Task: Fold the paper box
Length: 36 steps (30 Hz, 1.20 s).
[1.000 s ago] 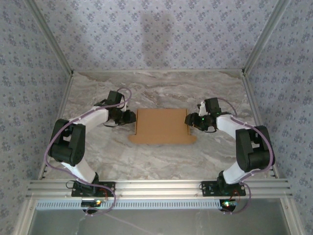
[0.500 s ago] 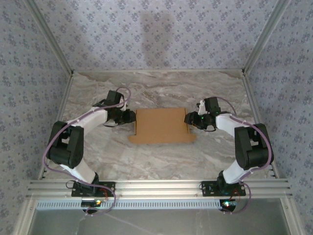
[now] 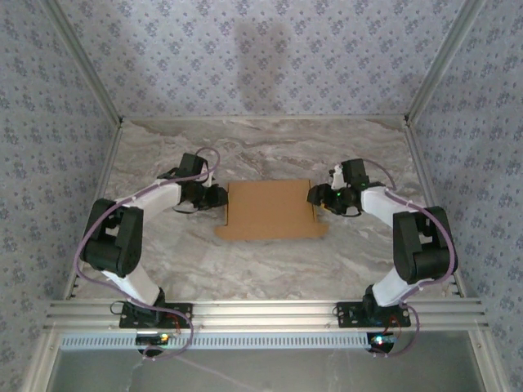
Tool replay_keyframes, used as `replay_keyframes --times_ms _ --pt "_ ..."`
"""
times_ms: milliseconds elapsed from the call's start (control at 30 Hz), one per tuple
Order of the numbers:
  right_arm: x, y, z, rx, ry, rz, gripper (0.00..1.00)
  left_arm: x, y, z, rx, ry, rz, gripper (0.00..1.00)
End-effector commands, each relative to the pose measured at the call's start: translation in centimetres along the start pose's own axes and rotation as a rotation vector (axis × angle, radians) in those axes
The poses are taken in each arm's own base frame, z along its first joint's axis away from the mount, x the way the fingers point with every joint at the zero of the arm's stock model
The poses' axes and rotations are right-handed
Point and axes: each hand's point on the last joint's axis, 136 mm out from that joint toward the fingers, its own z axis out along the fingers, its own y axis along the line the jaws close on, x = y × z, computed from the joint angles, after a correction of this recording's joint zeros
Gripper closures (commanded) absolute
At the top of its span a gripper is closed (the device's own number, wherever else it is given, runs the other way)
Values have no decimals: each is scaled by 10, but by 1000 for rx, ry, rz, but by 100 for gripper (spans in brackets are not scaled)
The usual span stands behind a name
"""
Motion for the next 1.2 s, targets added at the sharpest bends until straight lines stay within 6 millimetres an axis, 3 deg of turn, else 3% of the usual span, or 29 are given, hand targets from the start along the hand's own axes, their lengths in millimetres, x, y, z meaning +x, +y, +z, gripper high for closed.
replay_keyframes --times_ms 0,200,533,733,867,1000,1167 --pt "-13 5 -14 -6 -29 5 35 31 39 14 -147 117 -35 76" --pt "-18 8 -11 -108 -7 47 25 37 51 11 -208 138 -23 81" --pt "-8 -5 9 -146 68 88 17 49 68 16 -257 198 -25 84" --pt "2 9 13 -238 102 99 18 50 73 16 -259 204 -42 86" --pt "13 35 14 -376 138 124 21 48 69 16 -240 200 -46 87" --pt "14 56 11 -487 147 173 29 46 63 15 -212 188 -52 88" --pt "9 64 -2 -518 109 220 39 39 53 9 -180 162 -54 88"
